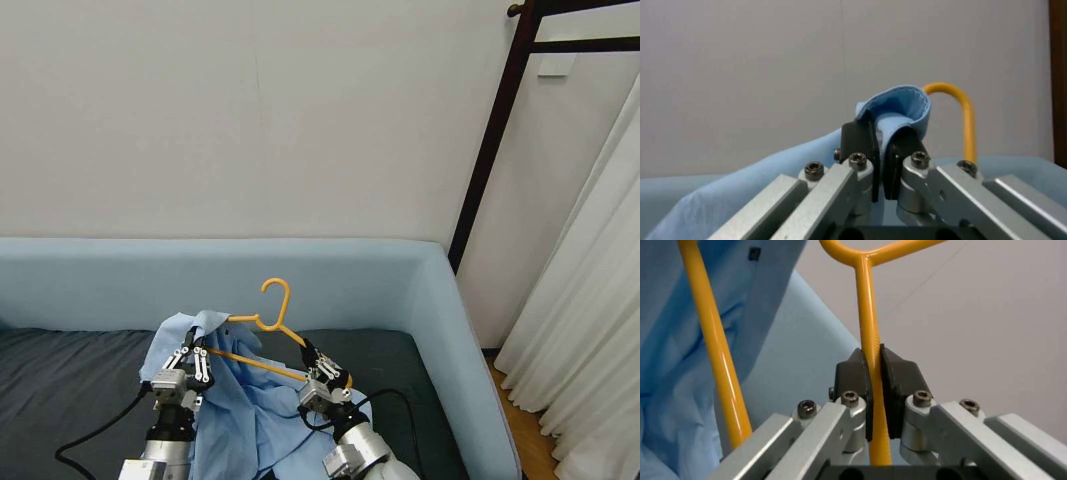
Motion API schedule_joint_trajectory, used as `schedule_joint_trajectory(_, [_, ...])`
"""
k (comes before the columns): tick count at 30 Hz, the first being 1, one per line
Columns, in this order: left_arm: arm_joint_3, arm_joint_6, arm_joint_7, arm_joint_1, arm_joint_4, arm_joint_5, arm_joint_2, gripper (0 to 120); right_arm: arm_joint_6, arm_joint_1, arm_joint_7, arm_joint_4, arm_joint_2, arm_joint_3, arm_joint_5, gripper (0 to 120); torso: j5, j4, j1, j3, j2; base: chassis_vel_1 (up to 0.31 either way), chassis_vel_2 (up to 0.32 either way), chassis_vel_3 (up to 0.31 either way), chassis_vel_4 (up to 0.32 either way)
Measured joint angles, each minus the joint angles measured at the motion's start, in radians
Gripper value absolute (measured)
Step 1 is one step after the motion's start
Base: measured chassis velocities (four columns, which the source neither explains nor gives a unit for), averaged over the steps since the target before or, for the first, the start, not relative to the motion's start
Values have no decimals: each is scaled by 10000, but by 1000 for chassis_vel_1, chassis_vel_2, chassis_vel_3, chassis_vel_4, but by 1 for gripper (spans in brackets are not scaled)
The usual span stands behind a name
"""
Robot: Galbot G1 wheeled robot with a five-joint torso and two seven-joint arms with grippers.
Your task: Pick up the clothes from the sofa and hang them on the clothes hanger.
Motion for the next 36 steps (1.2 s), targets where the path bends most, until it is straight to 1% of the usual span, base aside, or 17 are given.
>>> schedule_joint_trajectory(6, [525, -404, 237, 393, 400, 819, -273, 0, -168, 680, 27, 35, 63, -8, 738, 4, 0, 0, 0, 1, 0, 0, 0, 0, 0])
schedule_joint_trajectory(9, [590, -523, 281, 487, 516, 990, -305, 0, -151, 864, 83, 173, 37, 133, 1049, 4, 0, 1, -1, 0, 0, 0, 0, 0, 0])
schedule_joint_trajectory(15, [481, -687, 291, 435, 612, 1102, -325, 0, -22, 1032, 193, 582, -171, 470, 1527, 4, 1, 0, 0, 0, 0, 0, 0, 0, 0])
schedule_joint_trajectory(19, [360, -779, 217, 363, 579, 1121, -332, 0, 151, 1036, 215, 757, -258, 613, 1606, 4, 0, -1, 0, 0, 0, 0, 0, 0, 0])
schedule_joint_trajectory(22, [359, -1022, 152, 343, 574, 1104, -332, 0, 333, 1036, 247, 836, -264, 641, 1555, 4, 0, 0, 0, 0, 0, 0, 0, 0, 0])
schedule_joint_trajectory(24, [282, -1380, 188, 311, 530, 1089, -248, 7, 491, 1068, 221, 804, -235, 622, 1412, 4, -2, -1, 0, 0, 1, 0, 0, 0, 0])
schedule_joint_trajectory(25, [282, -1380, 188, 311, 530, 1089, -248, 7, 491, 1068, 221, 804, -235, 622, 1412, 4, -2, -1, 0, 0, 1, 0, 0, 0, 0])
schedule_joint_trajectory(26, [191, -1562, 273, 324, 445, 1080, -128, 12, 559, 1125, 188, 712, -209, 595, 1374, 4, -1, -1, 0, 0, 0, 0, 0, 0, 0])
schedule_joint_trajectory(27, [141, -1642, 303, 346, 399, 1073, -48, 14, 587, 1157, 173, 655, -193, 582, 1368, 4, -2, -1, 0, 0, 0, 0, 0, 0, 0])
schedule_joint_trajectory(29, [-109, -1891, 386, 525, 233, 1023, 328, 23, 698, 1293, 128, 420, -127, 552, 1369, 4, -3, -1, 0, 0, 0, 0, 0, 0, 0])
schedule_joint_trajectory(30, [-109, -1891, 386, 525, 233, 1023, 328, 23, 698, 1293, 128, 420, -127, 552, 1369, 4, -3, -1, 0, 0, 0, 0, 0, 0, 0])
schedule_joint_trajectory(31, [-375, -2080, 404, 768, 98, 941, 676, 30, 771, 1395, 87, 239, -62, 550, 1368, 4, 2, 3, 0, 0, 0, 0, 0, 0, 0])
schedule_joint_trajectory(32, [-577, -2233, 429, 1033, -24, 797, 1009, 33, 847, 1450, 33, 108, 15, 581, 1342, 4, -7, 1, 0, 0, 1, 0, 0, 0, 0])
schedule_joint_trajectory(33, [-847, -2373, 429, 1325, -147, 592, 1368, 38, 908, 1479, -2, 0, 85, 631, 1296, 4, -7, 3, 0, 0, 0, 0, 0, 0, 0])
schedule_joint_trajectory(34, [-1269, -2505, 426, 1670, -349, 257, 1773, 43, 1001, 1519, -59, -112, 161, 701, 1199, 4, -1, 2, 0, 0, 0, 0, 0, 0, 0])
schedule_joint_trajectory(35, [-1479, -2554, 428, 1818, -468, 85, 1954, 45, 1043, 1537, -84, -145, 186, 727, 1149, 4, -4, 4, -1, 0, 0, 0, 0, 0, 0])
schedule_joint_trajectory(36, [-1479, -2554, 428, 1818, -468, 85, 1954, 45, 1043, 1537, -84, -145, 186, 727, 1149, 4, -4, 4, -1, 0, 0, 0, 0, 0, 0])
